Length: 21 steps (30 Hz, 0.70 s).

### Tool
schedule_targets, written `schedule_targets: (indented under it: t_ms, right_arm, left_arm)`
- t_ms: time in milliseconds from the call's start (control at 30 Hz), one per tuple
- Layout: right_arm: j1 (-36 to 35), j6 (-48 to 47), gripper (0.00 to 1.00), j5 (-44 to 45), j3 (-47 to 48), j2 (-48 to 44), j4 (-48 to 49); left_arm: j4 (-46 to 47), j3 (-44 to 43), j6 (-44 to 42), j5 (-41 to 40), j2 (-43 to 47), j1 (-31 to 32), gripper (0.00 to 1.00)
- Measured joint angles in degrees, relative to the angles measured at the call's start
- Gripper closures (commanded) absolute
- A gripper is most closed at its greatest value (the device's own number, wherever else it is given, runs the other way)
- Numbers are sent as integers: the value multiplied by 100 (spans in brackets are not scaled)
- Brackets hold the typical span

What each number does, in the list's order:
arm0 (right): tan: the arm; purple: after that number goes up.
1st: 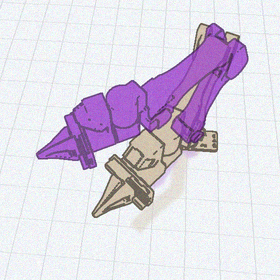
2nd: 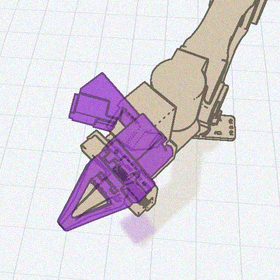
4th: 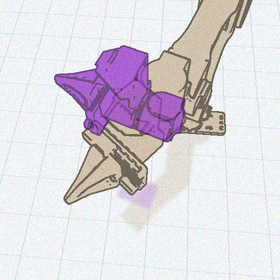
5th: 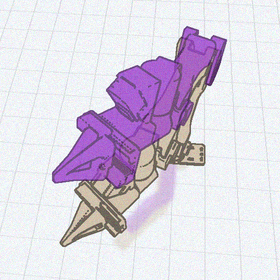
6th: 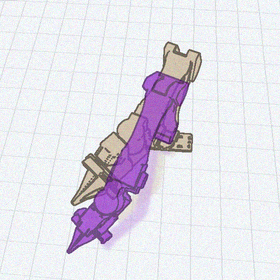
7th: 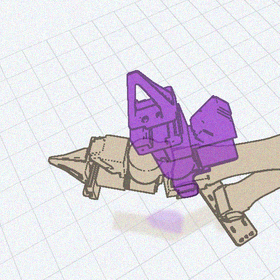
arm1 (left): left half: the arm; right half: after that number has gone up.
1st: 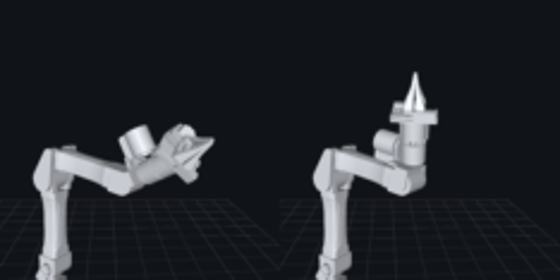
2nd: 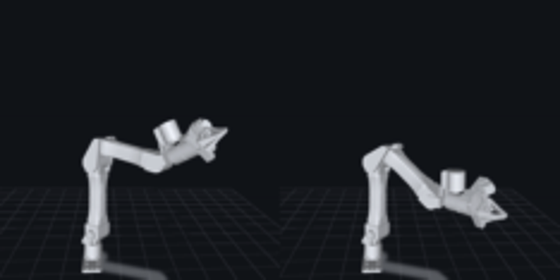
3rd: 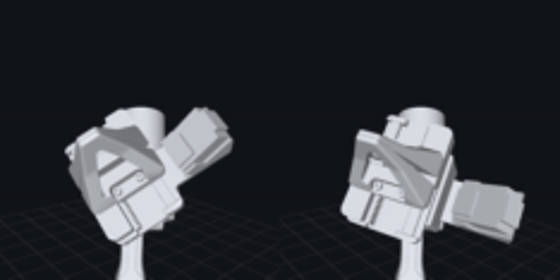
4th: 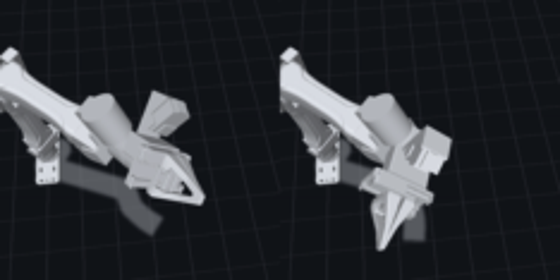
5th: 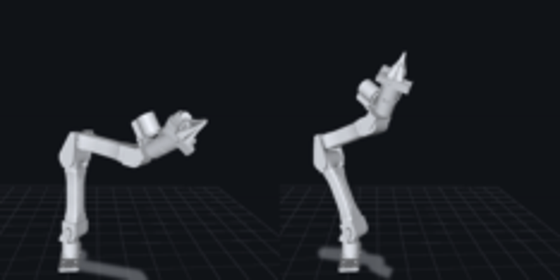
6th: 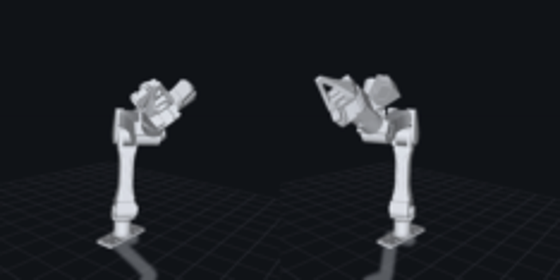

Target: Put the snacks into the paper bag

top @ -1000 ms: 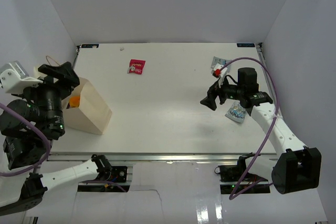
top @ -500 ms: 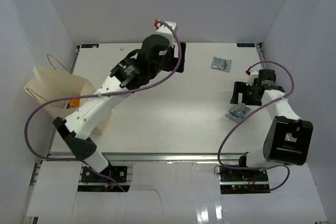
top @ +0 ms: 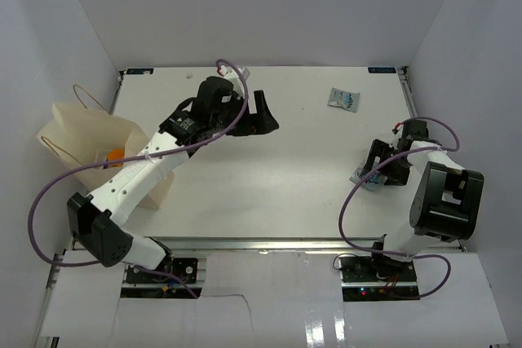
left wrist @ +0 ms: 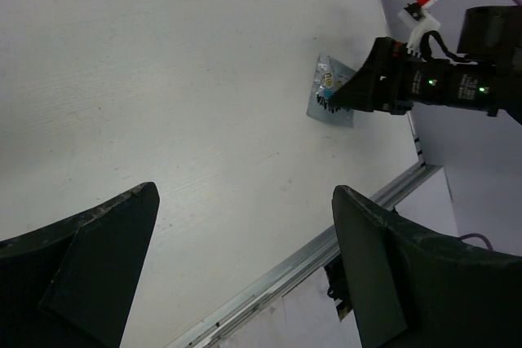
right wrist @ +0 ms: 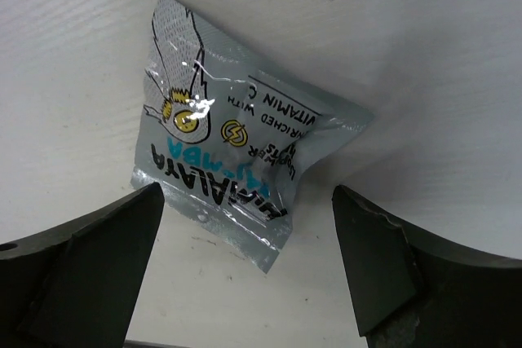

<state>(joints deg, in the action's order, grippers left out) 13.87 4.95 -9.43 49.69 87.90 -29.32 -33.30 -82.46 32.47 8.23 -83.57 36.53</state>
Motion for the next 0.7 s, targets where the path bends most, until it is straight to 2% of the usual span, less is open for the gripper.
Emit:
schedule_targets:
  t_ms: [267,300,367,467,667,700]
  right_arm:
    - [4,302,29,-57,164,350,297]
    - [4,323,37,-83,177,380,356]
    - [4,343,45,-129,205,459,437]
    - [22,369,67,-302,256,597,573]
    - [31,374,83,-715,260,715,734]
    - [31,363,88,-780,260,721,748]
  left_arm:
    - [387,614,396,39,1029,-4,2]
    - [428,702,450,28,1126,-4,2]
    - [490,857,555,9,1292,-4,2]
    - [616,1014,710,-4,1495,-4,2]
    - [981,1167,1104,0,1617,-4,2]
    - [1019,1220,1174,4,1615,-4,2]
